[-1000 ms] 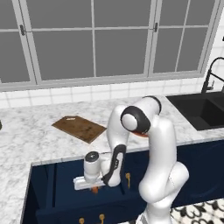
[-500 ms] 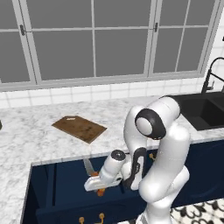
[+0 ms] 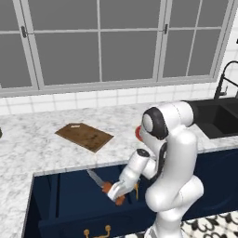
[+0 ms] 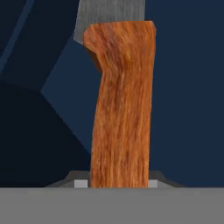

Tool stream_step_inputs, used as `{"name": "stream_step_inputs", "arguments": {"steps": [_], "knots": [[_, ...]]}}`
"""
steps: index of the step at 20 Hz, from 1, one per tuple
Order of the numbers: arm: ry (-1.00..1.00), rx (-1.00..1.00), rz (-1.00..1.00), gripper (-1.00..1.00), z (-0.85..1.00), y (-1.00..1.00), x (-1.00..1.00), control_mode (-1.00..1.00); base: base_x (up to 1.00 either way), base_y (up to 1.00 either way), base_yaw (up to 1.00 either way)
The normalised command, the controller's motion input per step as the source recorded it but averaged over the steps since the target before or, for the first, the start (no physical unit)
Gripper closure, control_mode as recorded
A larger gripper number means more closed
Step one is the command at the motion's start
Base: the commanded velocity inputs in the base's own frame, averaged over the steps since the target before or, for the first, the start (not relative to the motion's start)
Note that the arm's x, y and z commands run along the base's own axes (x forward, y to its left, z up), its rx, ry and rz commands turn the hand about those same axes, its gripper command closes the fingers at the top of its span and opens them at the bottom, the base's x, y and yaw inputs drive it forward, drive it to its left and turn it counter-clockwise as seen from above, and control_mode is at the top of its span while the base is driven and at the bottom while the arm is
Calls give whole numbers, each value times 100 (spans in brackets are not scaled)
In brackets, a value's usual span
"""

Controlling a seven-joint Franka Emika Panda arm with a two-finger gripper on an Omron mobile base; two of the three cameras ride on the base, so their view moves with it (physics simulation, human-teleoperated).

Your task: Pick up the knife from the drawer and place it on the cutting board. Then place the meat from the plate to the cutting board.

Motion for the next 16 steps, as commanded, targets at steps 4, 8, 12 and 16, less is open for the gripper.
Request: {"name": "stream_step_inputs", "arguments": {"steps": [4, 8, 12, 16], "knots": [[31, -20, 53, 100, 88, 10, 79, -100, 0, 0, 0], [26, -21, 54, 100, 96, 20, 74, -100, 0, 0, 0], [18, -8, 56, 100, 100, 50, 49, -100, 0, 0, 0], [16, 0, 60, 100, 100, 33, 54, -100, 0, 0, 0]]}}
